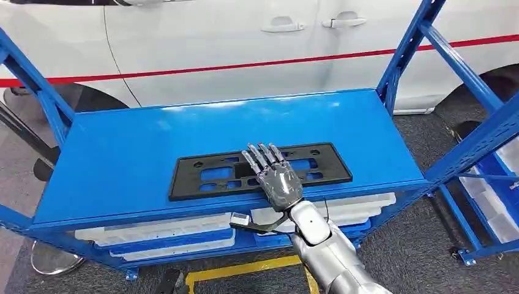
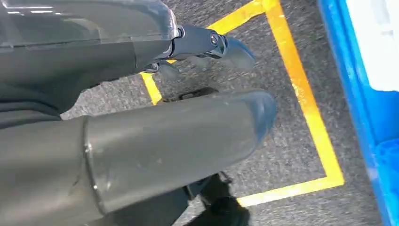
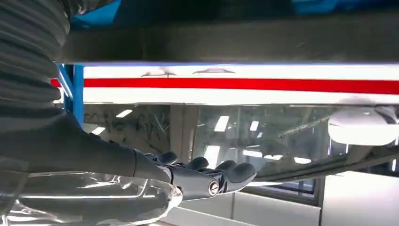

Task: Take the parts from the cabinet and place them on the table.

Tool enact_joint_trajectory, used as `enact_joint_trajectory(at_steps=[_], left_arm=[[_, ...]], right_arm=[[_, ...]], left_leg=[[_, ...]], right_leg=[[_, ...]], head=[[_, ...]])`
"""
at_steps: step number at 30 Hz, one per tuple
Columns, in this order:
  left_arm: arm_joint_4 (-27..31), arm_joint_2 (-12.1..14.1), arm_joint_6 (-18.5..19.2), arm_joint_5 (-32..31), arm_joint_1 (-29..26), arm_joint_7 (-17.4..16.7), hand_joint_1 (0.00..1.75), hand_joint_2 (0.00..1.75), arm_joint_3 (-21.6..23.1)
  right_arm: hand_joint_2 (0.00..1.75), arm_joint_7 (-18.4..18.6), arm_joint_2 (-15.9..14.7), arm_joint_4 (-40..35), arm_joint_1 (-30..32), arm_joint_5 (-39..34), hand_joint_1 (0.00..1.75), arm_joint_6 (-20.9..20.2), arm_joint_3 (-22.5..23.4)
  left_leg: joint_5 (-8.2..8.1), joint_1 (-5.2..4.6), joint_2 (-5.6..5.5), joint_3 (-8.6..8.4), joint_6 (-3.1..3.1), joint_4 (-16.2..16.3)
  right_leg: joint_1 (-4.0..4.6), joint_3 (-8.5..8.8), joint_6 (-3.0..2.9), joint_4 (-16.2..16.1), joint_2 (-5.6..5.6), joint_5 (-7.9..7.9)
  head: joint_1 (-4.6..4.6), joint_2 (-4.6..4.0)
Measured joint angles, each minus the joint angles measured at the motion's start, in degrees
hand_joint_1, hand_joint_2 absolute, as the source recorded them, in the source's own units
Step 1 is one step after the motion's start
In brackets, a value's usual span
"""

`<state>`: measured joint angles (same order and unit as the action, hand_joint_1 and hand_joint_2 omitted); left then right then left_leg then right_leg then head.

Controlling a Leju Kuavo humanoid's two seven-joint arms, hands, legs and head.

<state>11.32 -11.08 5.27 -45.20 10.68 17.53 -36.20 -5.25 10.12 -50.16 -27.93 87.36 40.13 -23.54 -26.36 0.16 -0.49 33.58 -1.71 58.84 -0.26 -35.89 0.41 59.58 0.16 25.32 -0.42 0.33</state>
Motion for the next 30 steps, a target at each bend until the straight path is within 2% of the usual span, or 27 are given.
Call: enact_joint_trajectory(at_steps=[3, 4, 5, 6, 8, 9, 10, 11, 12, 14, 15, 16, 17, 18, 20, 21, 22, 23, 24, 25, 26, 27, 29, 30], left_arm=[[0.0, 0.0, 0.2, 0.0, 0.0, 0.3, 0.00, 0.00, -0.3], [0.0, 0.0, 0.2, 0.0, 0.1, 0.4, 0.00, 0.00, -0.4], [0.0, 0.0, 0.2, 0.1, 0.1, 0.5, 0.00, 0.00, -0.6], [0.0, 0.0, 0.2, 0.0, 0.1, 0.6, 0.00, 0.00, -0.6], [0.0, 0.0, 0.2, 0.0, 0.0, 0.9, 0.00, 0.00, -0.6], [0.0, 0.0, 0.2, -0.1, -0.1, 1.0, 0.00, 0.00, -0.6], [0.0, 0.0, 0.2, -0.1, -0.2, 1.0, 0.00, 0.00, -0.6], [0.0, 0.0, 0.1, -0.2, -0.3, 1.0, 0.00, 0.00, -0.6], [0.0, 0.1, 0.2, -0.2, -0.3, 1.0, 0.00, 0.00, -0.6], [0.0, 0.1, 0.1, -0.2, -0.2, 1.2, 0.00, 0.00, -0.6], [0.0, 0.1, 0.1, -0.1, -0.1, 1.4, 0.00, 0.00, -0.7], [0.0, 0.1, 0.1, -0.1, -0.1, 1.5, 0.00, 0.00, -0.7], [0.0, 0.1, 0.1, -0.1, -0.2, 1.5, 0.00, 0.00, -0.7], [0.0, 0.1, 0.1, -0.1, -0.3, 1.6, 0.00, 0.00, -0.7], [0.0, 0.1, 0.0, -0.1, -0.3, 1.7, 0.00, 0.00, -0.7], [0.0, 0.1, 0.0, 0.0, -0.2, 1.9, 0.00, 0.00, -0.7], [0.0, 0.1, 0.0, 0.0, -0.1, 1.9, 0.00, 0.00, -0.8], [0.0, 0.1, 0.1, 0.0, -0.1, 1.9, 0.00, 0.00, -0.8], [0.0, 0.1, 0.1, 0.0, -0.1, 2.0, 0.00, 0.00, -0.8], [0.0, 0.1, 0.1, 0.0, -0.1, 2.0, 0.00, 0.00, -0.9], [0.0, 0.1, 0.1, 0.0, -0.1, 2.0, 0.00, 0.00, -0.9], [0.0, 0.1, 0.1, 0.0, -0.1, 2.1, 0.00, 0.00, -0.9], [0.0, 0.1, 0.1, 0.0, 0.0, 2.1, 0.00, 0.00, -1.0], [0.0, 0.1, 0.1, 0.0, 0.1, 2.2, 0.00, 0.00, -1.0]], right_arm=[[1.75, 0.0, -0.1, 0.0, 0.1, 0.0, 0.00, 0.0, 0.0], [1.75, 0.0, -0.1, 0.0, 0.0, 0.0, 0.00, 0.0, 0.0], [1.75, -0.1, -0.1, 0.0, 0.0, 0.0, 0.00, 0.0, 0.0], [1.75, -0.2, -0.1, 0.0, -0.1, 0.0, 0.00, 0.0, 0.0], [1.75, -0.4, -0.1, 0.0, 0.0, -0.2, 0.00, 0.0, 0.0], [1.75, -0.5, -0.1, 0.0, 0.0, -0.3, 0.00, 0.0, 0.0], [1.75, -0.5, -0.1, 0.0, 0.1, -0.4, 0.00, 0.0, 0.0], [1.75, -0.6, -0.1, 0.0, 0.1, -0.5, 0.00, 0.0, 0.0], [1.75, -0.6, -0.1, 0.0, 0.1, -0.6, 0.00, 0.0, 0.0], [1.75, -0.6, -0.1, 0.0, 0.1, -0.6, 0.00, 0.0, 0.0], [1.75, -0.6, -0.1, 0.0, 0.1, -0.6, 0.14, 0.0, 0.0], [1.75, -0.6, -0.1, 0.0, 0.1, -0.6, 0.54, 0.0, 0.0], [1.75, -0.6, -0.1, 0.0, 0.1, -0.6, 0.54, 0.0, 0.0], [1.75, -0.7, -0.1, 0.0, 0.1, -0.6, 1.66, 0.0, 0.0], [1.75, -0.8, -0.1, 0.0, 0.0, -0.7, 1.66, 0.0, 0.0], [1.75, -0.8, -0.1, 0.0, 0.0, -0.7, 1.69, 0.0, 0.0], [1.75, -0.9, -0.1, 0.1, -0.1, -0.7, 1.68, 0.0, 0.0], [1.75, -1.0, -0.1, 0.2, 0.0, -0.7, 1.68, 0.0, 0.0], [1.75, -1.0, -0.2, 0.4, 0.2, -0.7, 1.69, 0.0, 0.0], [1.75, -1.0, -0.2, 0.5, 0.3, -0.7, 1.71, 0.0, 0.0], [1.75, -1.2, -0.3, 0.7, 0.3, -0.7, 1.73, 0.0, 0.0], [1.75, -1.2, -0.3, 0.7, 0.2, -0.7, 1.69, 0.0, 0.0], [1.75, -1.4, -0.3, 0.7, 0.0, -0.8, 1.69, 0.0, 0.0], [1.75, -1.4, -0.3, 0.7, -0.2, -0.8, 1.69, 0.0, 0.0]], left_leg=[[0.02, 0.16, 0.08, -0.23, 0.82, -0.4], [-0.20, 0.07, 0.12, -0.29, 1.18, -0.3], [-1.04, 0.34, 0.18, -0.05, 1.50, 0.6], [-2.78, 0.36, 0.17, 1.00, 1.68, 3.1], [-6.74, 0.49, 0.16, 4.97, 2.07, 11.4], [-7.97, 0.55, 0.17, 7.00, 2.27, 15.4], [-7.83, 0.60, 0.17, 8.01, 2.38, 17.1], [-6.27, 0.67, 0.18, 7.62, 2.44, 15.8], [-3.77, 0.75, 0.19, 6.06, 2.42, 12.2], [1.17, 0.91, 0.21, 1.39, 2.15, 2.2], [0.30, 0.59, 0.15, 0.51, 2.02, 0.7], [0.29, 0.51, 0.02, 0.48, 1.65, 0.2], [0.36, 0.45, 0.03, 0.69, 1.47, 0.3], [0.36, 0.38, 0.01, 0.71, 1.21, 0.3], [0.88, 0.85, 0.10, 0.41, 0.28, -0.4], [0.92, 0.78, 0.11, 0.37, -0.08, -0.5], [0.91, 0.77, 0.16, 0.41, -0.35, -0.5], [0.87, 0.70, 0.20, 0.41, -0.42, -0.5], [0.83, 0.66, 0.24, 0.43, -0.48, -0.5], [0.83, 0.63, 0.24, 0.42, -0.49, -0.5], [0.80, 0.63, 0.21, 0.39, -0.52, -0.5], [0.77, 0.63, 0.16, 0.36, -0.51, -0.4], [0.57, 0.63, 0.08, 0.28, -0.26, -0.2], [0.45, 0.58, 0.07, 0.35, -0.07, -0.2]], right_leg=[[0.12, -0.01, -0.38, -0.1, 0.34, 0.11], [-0.39, 0.21, -0.85, -0.6, 0.40, -0.13], [-0.49, 0.62, -1.09, -0.9, 0.26, -0.23], [-0.49, 0.77, -1.58, -1.0, 0.14, -0.15], [-0.44, 0.80, -1.80, -1.0, 0.00, -0.04], [-0.42, 0.80, -1.86, -0.9, -0.01, 0.00], [-0.42, 0.82, -1.88, -0.9, 0.01, 0.05], [-0.45, 0.89, -1.83, -0.8, 0.06, 0.12], [-0.49, 0.99, -1.76, -0.8, 0.14, 0.23], [-0.53, 1.30, -1.29, -0.5, 0.21, 0.61], [-0.11, 1.14, -0.94, -0.2, 0.24, 0.79], [-0.11, 0.90, -0.73, -0.1, 0.26, 0.76], [-0.16, 0.89, -0.43, -0.2, 0.21, 0.63], [-0.16, 0.97, -0.22, -0.4, 0.21, 0.52], [-0.42, 0.83, 0.42, 0.0, 0.23, 1.12], [-0.42, 0.01, 0.60, 2.0, 0.13, 2.59], [-0.46, -1.69, 0.75, 5.6, 0.15, 4.68], [-0.51, -4.04, 0.93, 10.5, 0.13, 6.92], [-0.51, -6.02, 1.04, 14.4, 0.13, 8.27], [-0.53, -7.19, 1.10, 16.6, 0.13, 8.45], [-0.54, -7.11, 1.08, 16.1, 0.12, 7.26], [-0.54, -5.83, 0.98, 13.2, 0.12, 5.06], [-0.52, -1.33, 0.55, 3.9, 0.12, 0.19], [-0.45, -0.12, 0.25, 1.0, 0.11, 0.31]], head=[[-0.04, 0.00], [-0.02, 0.00], [-0.04, 0.00], [-0.04, 0.00], [-0.04, 0.00], [-0.02, 0.00], [-0.04, 0.00], [-0.04, 0.00], [-0.04, 0.00], [-0.04, 0.00], [-0.02, 0.00], [0.00, 0.00], [-0.04, 0.00], [0.00, 0.00], [-0.04, 0.00], [0.02, 0.00], [-0.02, 0.00], [0.00, 0.00], [-0.02, 0.00], [0.00, 0.00], [0.00, 0.00], [-0.02, 0.00], [0.00, 0.00], [0.00, 0.00]])
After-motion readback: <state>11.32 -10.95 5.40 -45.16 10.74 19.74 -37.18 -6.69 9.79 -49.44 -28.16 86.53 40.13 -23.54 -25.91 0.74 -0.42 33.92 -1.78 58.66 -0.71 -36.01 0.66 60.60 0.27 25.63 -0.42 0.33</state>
